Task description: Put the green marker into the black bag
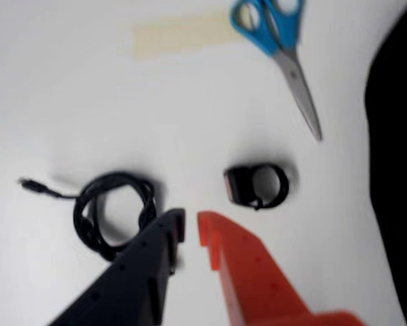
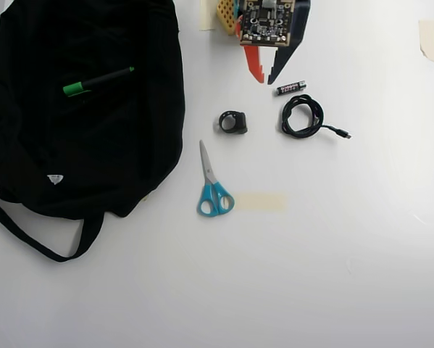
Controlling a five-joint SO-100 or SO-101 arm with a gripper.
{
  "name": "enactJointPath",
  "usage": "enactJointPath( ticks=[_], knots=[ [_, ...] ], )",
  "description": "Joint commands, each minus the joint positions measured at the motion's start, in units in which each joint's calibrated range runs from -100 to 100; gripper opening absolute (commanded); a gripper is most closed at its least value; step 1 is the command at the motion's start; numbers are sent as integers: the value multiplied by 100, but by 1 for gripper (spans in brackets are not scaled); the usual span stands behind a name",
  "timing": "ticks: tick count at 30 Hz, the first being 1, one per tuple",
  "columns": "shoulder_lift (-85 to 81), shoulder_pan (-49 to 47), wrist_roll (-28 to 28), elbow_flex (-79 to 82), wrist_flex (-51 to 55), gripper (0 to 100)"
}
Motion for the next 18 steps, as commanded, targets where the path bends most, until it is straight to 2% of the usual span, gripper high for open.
enactJointPath(
  ticks=[1, 11, 18],
  knots=[
    [-875, -281, 25, 1067, -647, 2],
    [-2659, -512, 30, 4274, -2534, 2],
    [-4028, -445, 30, 6188, -3205, 2]
  ],
)
